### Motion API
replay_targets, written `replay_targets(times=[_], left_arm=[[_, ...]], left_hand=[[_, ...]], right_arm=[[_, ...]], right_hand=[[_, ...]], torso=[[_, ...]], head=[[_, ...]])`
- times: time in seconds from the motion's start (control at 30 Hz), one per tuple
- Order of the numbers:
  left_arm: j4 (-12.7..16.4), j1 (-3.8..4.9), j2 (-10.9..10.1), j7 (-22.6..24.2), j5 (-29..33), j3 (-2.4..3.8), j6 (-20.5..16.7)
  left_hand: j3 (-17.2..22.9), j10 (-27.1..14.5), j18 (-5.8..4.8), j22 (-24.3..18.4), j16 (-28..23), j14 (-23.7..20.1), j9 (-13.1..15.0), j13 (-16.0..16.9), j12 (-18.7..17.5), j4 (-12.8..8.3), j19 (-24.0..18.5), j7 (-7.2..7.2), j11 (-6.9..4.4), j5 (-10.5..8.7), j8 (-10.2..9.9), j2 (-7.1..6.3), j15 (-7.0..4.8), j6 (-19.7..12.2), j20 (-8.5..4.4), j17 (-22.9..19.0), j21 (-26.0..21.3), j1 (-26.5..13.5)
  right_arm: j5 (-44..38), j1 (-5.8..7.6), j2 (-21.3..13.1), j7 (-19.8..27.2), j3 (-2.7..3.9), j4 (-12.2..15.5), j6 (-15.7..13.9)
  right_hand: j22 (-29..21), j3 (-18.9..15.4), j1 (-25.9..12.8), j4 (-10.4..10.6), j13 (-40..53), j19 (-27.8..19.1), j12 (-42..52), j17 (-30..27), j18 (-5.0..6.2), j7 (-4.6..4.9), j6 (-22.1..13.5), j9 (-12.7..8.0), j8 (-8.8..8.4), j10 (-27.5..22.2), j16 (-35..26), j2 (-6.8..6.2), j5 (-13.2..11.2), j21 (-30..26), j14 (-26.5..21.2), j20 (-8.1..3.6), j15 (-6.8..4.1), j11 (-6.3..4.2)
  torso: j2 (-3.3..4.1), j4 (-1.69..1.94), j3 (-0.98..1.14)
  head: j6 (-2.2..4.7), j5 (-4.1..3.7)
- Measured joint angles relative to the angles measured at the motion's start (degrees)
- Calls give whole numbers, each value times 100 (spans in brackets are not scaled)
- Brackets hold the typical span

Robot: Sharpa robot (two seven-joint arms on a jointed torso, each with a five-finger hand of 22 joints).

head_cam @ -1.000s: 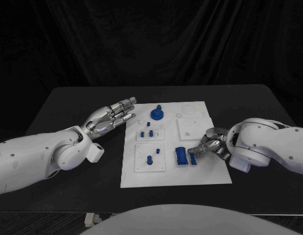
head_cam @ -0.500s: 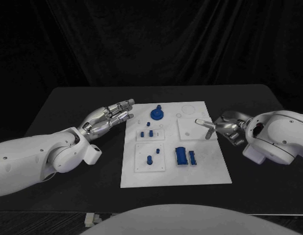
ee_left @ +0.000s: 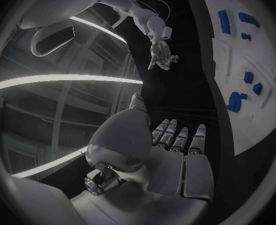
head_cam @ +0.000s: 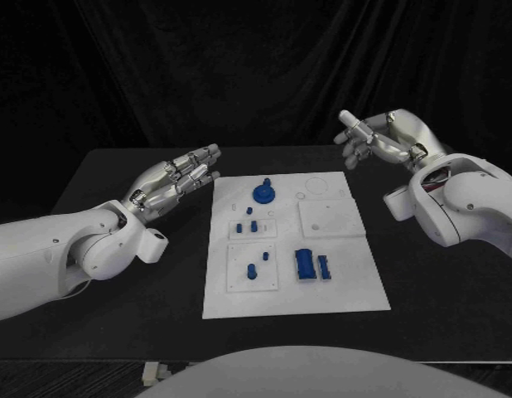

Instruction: Assemble the parts on the task board

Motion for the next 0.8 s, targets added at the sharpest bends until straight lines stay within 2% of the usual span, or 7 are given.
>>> replay_targets(times=[0.07,0.2,0.27,0.33,0.4,0.57,0.8], left_arm=[[16,47,16,0,55,0,-34],[86,166,36,0,147,-2,-95],[107,253,42,0,192,-3,-127],[111,336,61,0,246,-2,-153],[111,411,95,1,331,2,-184],[98,490,177,2,532,4,-239],[57,513,265,2,713,-1,-269]], left_hand=[[-5,-1,176,-15,0,-6,-8,-5,-128,-5,-4,50,67,0,0,-32,-14,-76,-104,-10,-26,-32],[-75,-300,176,-23,-23,-46,-27,-59,-462,19,-22,-334,242,-202,-22,-184,258,-288,95,-20,-27,-184],[-76,-431,176,-33,-23,-45,-55,-81,-565,19,-20,-579,332,-478,-65,-272,296,-494,187,-22,-26,-442],[-42,-488,176,-35,-23,-45,-72,-91,-618,6,-23,-626,157,-646,-72,-410,296,-642,190,-23,-26,-607],[83,-607,176,-44,-23,-45,-90,-119,-684,14,-23,-823,-79,-677,-96,-529,296,-775,190,-24,-26,-726],[284,-687,174,-54,-23,-35,-90,-139,-726,0,-25,-1138,-672,-677,-96,-640,160,-793,105,-24,-47,-837],[346,-715,174,-54,-23,-35,-89,-144,-726,11,-25,-1114,-648,-677,-95,-641,160,-772,105,-24,-47,-837]], right_arm=[[221,-20,45,539,1,-114,-66],[676,-150,114,1479,3,-284,-59],[900,-226,133,1841,-3,-341,26],[1077,-287,147,2076,-3,-393,150],[1257,-357,173,2271,-3,-447,341],[1624,-524,260,2551,-3,-540,792],[2013,-648,339,2732,-5,-635,1230]], right_hand=[[-783,46,164,60,-619,-1083,-679,-537,-66,-9,-230,-193,-158,-877,-1096,-13,0,-347,-1131,346,575,513],[-1847,180,505,51,-1397,-2640,-842,-986,-191,9,-335,-463,-199,-1277,-1760,-63,40,-378,-2007,741,934,819],[-2994,195,523,67,-1771,-4356,-937,-1112,-285,13,-517,-621,-315,-1739,-1928,-57,43,-455,-2477,827,1033,780],[-3632,220,523,60,-2020,-5245,-1070,-1182,-507,-50,-761,-749,-463,-2274,-2024,-57,43,-556,-3394,864,1039,643],[-4232,268,523,60,-2276,-6026,-1276,-1240,-590,-409,-1306,-940,-749,-3125,-2088,-57,43,-634,-4724,856,1054,556],[-4535,330,489,59,-2623,-6340,-1376,-1327,-590,-845,-2662,-1266,-994,-4440,-2164,-27,115,-679,-5802,859,923,280],[-4569,330,515,59,-2751,-6360,-1128,-1367,-589,-943,-2821,-1295,-978,-4939,-2164,0,202,-679,-6218,879,813,189]], torso=[[-10,3,0],[-24,13,-3],[-29,13,-4],[-29,13,-4],[-27,13,-4],[-27,23,-4],[-25,25,-7]], head=[[0,1],[0,1],[0,16],[0,34],[0,49],[79,37],[208,-9]])
